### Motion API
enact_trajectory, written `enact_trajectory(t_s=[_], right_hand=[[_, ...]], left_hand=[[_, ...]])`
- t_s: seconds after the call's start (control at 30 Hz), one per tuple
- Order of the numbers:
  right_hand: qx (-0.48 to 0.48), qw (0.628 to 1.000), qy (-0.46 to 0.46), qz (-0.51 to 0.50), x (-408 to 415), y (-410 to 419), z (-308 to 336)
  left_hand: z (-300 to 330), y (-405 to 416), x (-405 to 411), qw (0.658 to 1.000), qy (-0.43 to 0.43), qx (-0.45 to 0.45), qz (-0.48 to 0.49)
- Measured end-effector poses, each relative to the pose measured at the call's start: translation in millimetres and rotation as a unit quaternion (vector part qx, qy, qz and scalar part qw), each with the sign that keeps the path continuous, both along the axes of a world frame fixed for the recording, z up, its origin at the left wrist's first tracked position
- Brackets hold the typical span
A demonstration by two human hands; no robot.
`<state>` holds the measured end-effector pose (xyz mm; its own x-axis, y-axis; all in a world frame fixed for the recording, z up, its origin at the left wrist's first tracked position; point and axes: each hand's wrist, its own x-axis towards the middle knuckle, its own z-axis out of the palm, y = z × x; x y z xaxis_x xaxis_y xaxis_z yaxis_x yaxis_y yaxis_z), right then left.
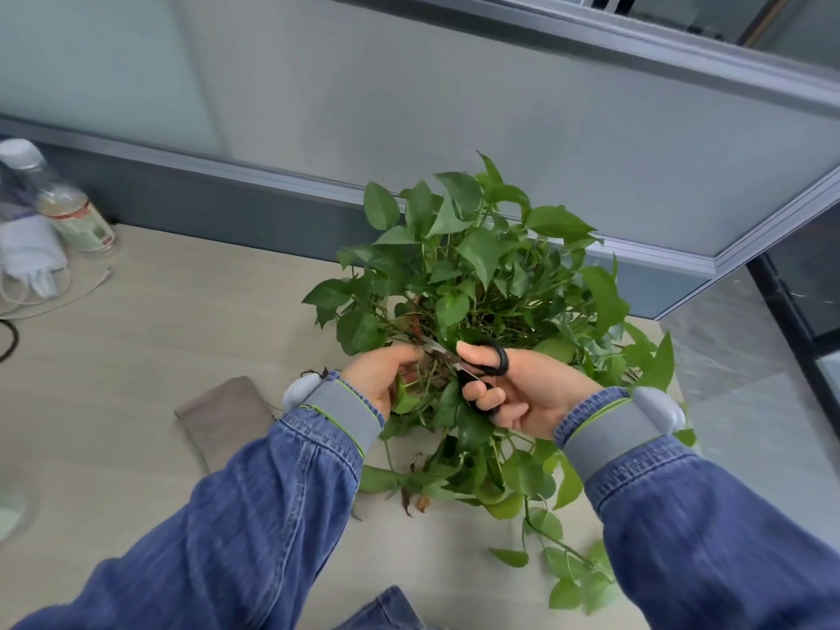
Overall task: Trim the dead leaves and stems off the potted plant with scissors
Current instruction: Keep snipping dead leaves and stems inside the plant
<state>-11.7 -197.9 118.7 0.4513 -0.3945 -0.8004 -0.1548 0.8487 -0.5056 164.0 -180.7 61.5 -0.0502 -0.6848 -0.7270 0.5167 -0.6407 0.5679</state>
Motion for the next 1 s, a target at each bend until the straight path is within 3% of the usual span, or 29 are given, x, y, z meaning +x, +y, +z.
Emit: enact_trajectory(t_s=[0.17, 0.3, 0.4, 0.43, 0.5, 0.6, 0.7, 0.8, 0.9, 1.0], right_hand=[[-0.01, 1.0, 0.008, 0.01, 0, 2, 4], [-0.007, 0.999, 0.002, 0.043, -4, 3, 11], [-0.014, 0.998, 0.016, 0.064, -5, 2, 15], [-0.018, 0.997, 0.024, 0.068, -4, 2, 16], [-0.029, 0.996, 0.043, 0.076, -1, 1, 20], [-0.048, 0.993, 0.065, 0.088, 6, 1, 25], [-0.068, 0.99, 0.075, 0.099, 5, 3, 29], [-0.085, 0.987, 0.077, 0.112, 2, 4, 31], [-0.073, 0.989, 0.058, 0.114, 4, 3, 34], [-0.052, 0.994, 0.038, 0.093, 8, 1, 37]], left_hand=[[12, 13, 15, 0.993, -0.072, -0.091, 0.0], [28, 33, 42, 0.955, -0.125, -0.268, 0.034], [24, 37, 61, 0.926, -0.206, -0.311, 0.058], [18, 36, 64, 0.91, -0.285, -0.301, 0.028], [2, 35, 63, 0.847, -0.453, -0.252, -0.12], [-15, 35, 54, 0.751, -0.548, -0.172, -0.326], [-4, 34, 43, 0.692, -0.602, -0.196, -0.346], [30, 36, 30, 0.675, -0.589, -0.327, -0.3], [52, 15, 20, 0.599, -0.625, -0.442, -0.237], [54, -28, 24, 0.547, -0.697, -0.307, -0.348]])
